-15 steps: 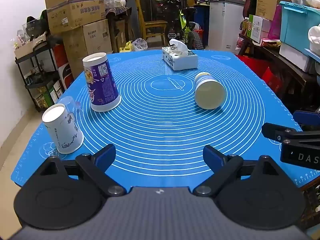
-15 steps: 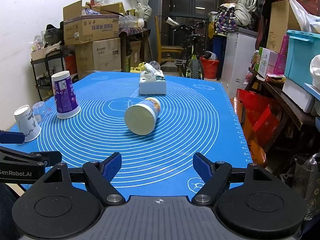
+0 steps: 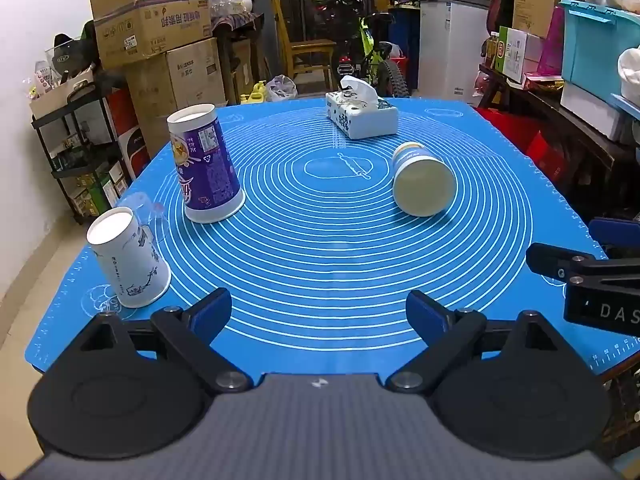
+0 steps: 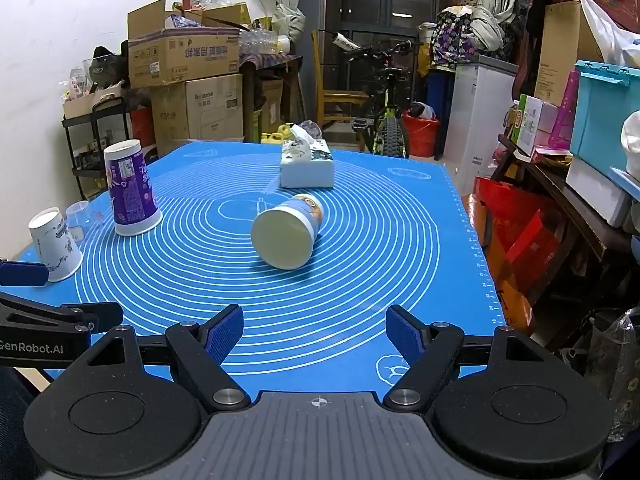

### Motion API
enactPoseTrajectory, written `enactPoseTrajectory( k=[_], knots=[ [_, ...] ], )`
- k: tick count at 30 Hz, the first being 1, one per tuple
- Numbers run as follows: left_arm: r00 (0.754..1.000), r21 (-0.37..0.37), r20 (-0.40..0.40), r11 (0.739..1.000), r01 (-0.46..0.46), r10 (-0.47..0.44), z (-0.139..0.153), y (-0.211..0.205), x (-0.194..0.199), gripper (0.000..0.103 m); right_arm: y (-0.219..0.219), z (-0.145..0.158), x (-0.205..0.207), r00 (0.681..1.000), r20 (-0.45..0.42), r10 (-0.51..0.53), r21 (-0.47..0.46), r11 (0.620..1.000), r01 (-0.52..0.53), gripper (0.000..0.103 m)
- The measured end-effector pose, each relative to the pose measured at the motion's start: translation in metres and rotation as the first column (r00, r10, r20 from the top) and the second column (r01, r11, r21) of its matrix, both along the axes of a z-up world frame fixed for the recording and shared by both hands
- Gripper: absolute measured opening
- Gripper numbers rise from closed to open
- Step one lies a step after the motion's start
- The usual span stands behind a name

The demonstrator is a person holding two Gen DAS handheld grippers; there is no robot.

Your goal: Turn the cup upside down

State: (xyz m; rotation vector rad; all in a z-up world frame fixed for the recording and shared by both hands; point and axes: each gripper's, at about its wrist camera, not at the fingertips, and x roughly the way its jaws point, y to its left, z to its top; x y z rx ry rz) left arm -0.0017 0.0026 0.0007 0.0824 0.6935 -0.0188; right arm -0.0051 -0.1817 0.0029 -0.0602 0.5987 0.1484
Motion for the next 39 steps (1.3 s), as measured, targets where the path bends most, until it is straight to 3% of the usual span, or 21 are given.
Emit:
enactPoseTrajectory(
  k=[39],
  knots=[
    [1.000, 0.007, -0.002, 1.000, -0.001, 0.001, -0.0014, 0.0022, 0.0021, 0.093, -0.0009, 0.0005, -0.0011, 1.000, 0.003, 0.000, 0.003, 1.000, 0.000, 0.081]
  ],
)
